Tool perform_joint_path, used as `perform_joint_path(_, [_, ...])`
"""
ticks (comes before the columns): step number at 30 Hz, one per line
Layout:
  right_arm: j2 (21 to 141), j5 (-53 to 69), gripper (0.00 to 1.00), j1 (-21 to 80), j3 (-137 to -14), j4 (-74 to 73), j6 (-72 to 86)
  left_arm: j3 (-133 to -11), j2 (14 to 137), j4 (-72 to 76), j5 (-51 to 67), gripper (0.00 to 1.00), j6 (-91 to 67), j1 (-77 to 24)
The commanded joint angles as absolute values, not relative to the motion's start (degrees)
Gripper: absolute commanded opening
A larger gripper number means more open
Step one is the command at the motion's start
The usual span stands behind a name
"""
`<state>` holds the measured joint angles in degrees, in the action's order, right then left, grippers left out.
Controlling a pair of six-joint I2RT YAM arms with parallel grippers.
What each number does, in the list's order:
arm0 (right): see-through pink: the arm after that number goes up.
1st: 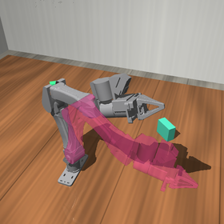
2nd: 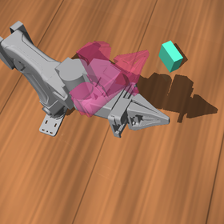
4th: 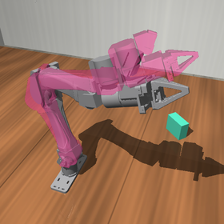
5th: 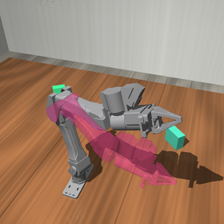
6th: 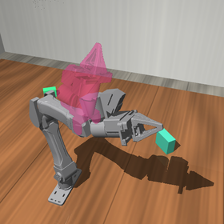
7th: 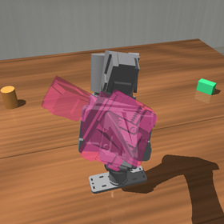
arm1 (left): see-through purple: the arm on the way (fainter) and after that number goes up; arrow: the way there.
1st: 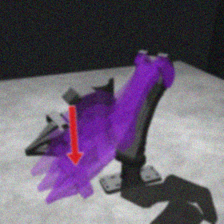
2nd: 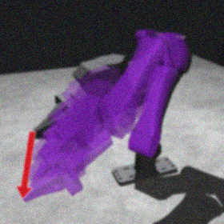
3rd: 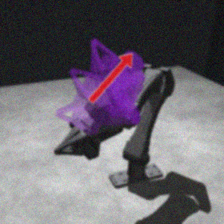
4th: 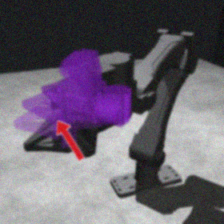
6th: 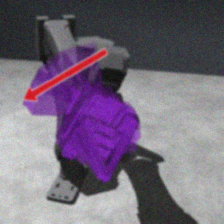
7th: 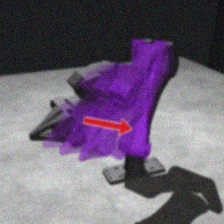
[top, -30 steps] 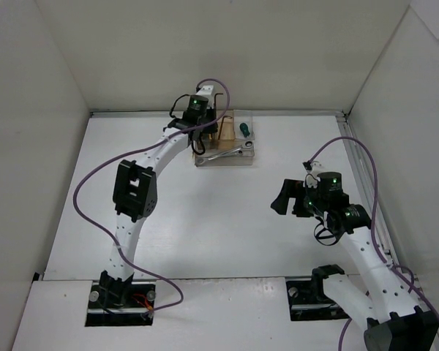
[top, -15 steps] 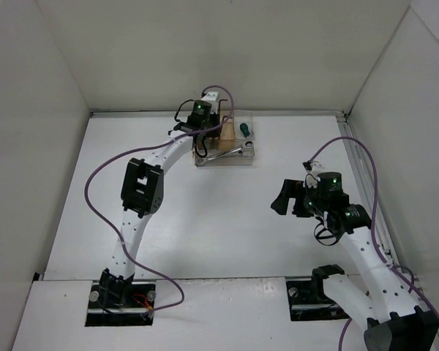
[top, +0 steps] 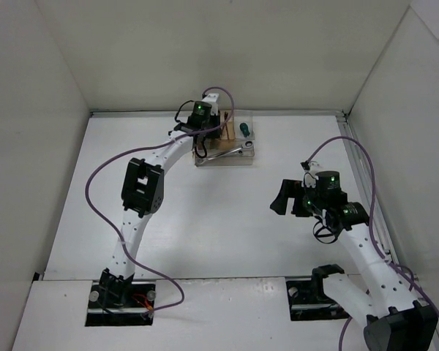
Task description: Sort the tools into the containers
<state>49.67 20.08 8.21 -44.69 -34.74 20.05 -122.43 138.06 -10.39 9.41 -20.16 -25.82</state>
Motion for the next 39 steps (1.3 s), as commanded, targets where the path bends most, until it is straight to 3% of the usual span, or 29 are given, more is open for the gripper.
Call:
perform_joint_path(1, [49.7, 20.8, 0.86, 8.3, -46.6, -33.2, 19.4, -124.6, 135.7, -8.3, 9.1, 0.17, -20.7, -25.6])
perform_joint_path(4, [49.1, 20.7, 0.86, 8.3, -46.5, -33.2, 19.4, -123.8, 134.8, -8.0, 8.5, 0.18, -21.7, -25.6])
perform_joint_path(10, [49.0, 20.7, 0.86, 8.3, -46.8, -33.2, 19.5, -120.4, 128.6, -5.5, 6.5, 0.32, -22.9, -25.6])
perform_joint_path(16, [48.2, 20.3, 0.87, 8.3, -48.5, -33.2, 19.6, -107.9, 111.1, -4.7, -4.6, 0.79, -23.5, -25.6])
perform_joint_path(19, [47.2, 19.4, 0.89, 8.3, -49.5, -33.2, 20.1, -101.6, 102.9, -5.5, -8.3, 0.90, -23.5, -25.6])
perform_joint_path(20, [46.8, 18.6, 0.89, 8.2, -49.8, -33.2, 20.3, -97.0, 100.2, -6.4, -9.3, 0.98, -23.5, -25.6])
perform_joint_path(24, [45.9, 16.4, 0.98, 8.3, -51.5, -33.2, 21.3, -86.2, 83.8, -12.0, -18.5, 1.00, -23.3, -25.0])
perform_joint_path(31, [42.8, 9.9, 0.98, 8.3, -52.0, -33.1, 21.1, -59.5, 58.6, -18.0, -29.1, 1.00, -24.7, -23.8])
perform_joint_path(39, [40.3, 4.8, 0.98, 8.2, -51.0, -32.8, 20.3, -46.0, 39.0, -25.0, -34.8, 1.00, -26.5, -22.8])
